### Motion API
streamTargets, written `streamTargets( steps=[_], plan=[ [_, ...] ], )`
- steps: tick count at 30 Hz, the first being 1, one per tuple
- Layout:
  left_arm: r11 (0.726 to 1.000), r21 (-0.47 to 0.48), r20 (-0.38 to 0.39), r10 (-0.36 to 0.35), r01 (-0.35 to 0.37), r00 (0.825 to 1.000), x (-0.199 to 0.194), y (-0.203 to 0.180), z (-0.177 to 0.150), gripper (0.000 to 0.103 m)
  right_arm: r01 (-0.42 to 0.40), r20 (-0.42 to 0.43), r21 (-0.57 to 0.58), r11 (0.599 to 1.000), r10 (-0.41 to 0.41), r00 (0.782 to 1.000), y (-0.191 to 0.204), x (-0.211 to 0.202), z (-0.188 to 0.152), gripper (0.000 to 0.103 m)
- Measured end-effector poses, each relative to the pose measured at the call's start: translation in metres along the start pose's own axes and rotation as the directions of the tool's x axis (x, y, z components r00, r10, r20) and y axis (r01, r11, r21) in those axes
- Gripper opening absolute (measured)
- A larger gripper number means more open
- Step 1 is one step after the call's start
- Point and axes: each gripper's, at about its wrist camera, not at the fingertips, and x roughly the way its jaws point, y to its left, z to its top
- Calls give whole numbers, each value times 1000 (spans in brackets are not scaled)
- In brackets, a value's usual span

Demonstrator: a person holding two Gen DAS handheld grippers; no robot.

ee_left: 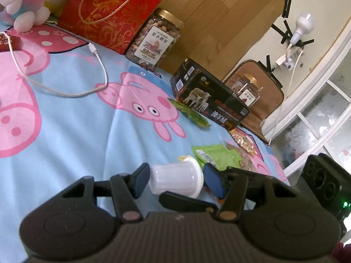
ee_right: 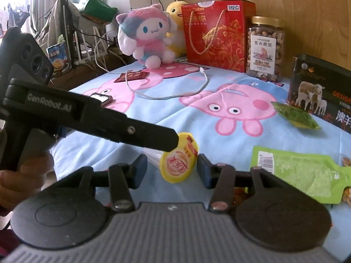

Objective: Organize snacks
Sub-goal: 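Carry the cup into the tin box and open the left gripper, then pick up the clear nut bag with the right gripper and set it before the left gripper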

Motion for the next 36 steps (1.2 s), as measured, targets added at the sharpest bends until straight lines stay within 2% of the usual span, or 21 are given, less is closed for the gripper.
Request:
streamTargets(
  steps=[3, 7, 12, 15, 19, 21, 23, 27, 32, 34, 36],
  plan=[
    [1000, 25, 6, -12, 12, 1000, 5, -10, 14, 54, 20, 30, 18, 1000, -21, 999, -6, -5, 4, 52],
    [993, 106, 22, -51, 48, 998, 24, -39, 49, 54, 81, 115, 45, 996, -85, 990, -27, -19, 21, 52],
    [967, 245, 53, -92, 77, 994, 70, -93, 101, 54, 209, 185, 65, 976, -218, 958, -74, -30, 51, 51],
    [944, 317, 65, -116, 90, 991, 102, -119, 127, 54, 265, 194, 132, 955, -287, 938, -113, -26, 73, 44],
    [934, 356, 88, -67, 32, 994, 144, -136, 153, 55, 278, 193, 252, 927, -330, 924, -167, -13, 95, 43],
    [938, 346, 66, -46, 21, 997, 165, -136, 164, 55, 296, 188, 268, 917, -351, 917, -183, -4, 100, 42],
    [947, 321, 45, -18, 3, 999, 182, -131, 171, 55, 318, 164, 287, 903, -374, 913, -199, 6, 104, 42],
    [953, 299, 26, 49, -54, 998, 202, -121, 170, 55, 292, 124, 320, 901, -345, 930, -218, 18, 103, 45],
    [959, 279, 22, 50, -54, 999, 195, -111, 161, 55, 305, 146, 307, 902, -361, 921, -212, 7, 95, 49],
    [963, 266, 28, 22, -29, 999, 181, -110, 156, 55, 304, 158, 310, 900, -365, 918, -210, -8, 89, 49],
    [961, 275, 48, -11, -2, 999, 159, -111, 145, 55, 314, 183, 319, 894, -383, 905, -206, -36, 74, 49]
  ],
)
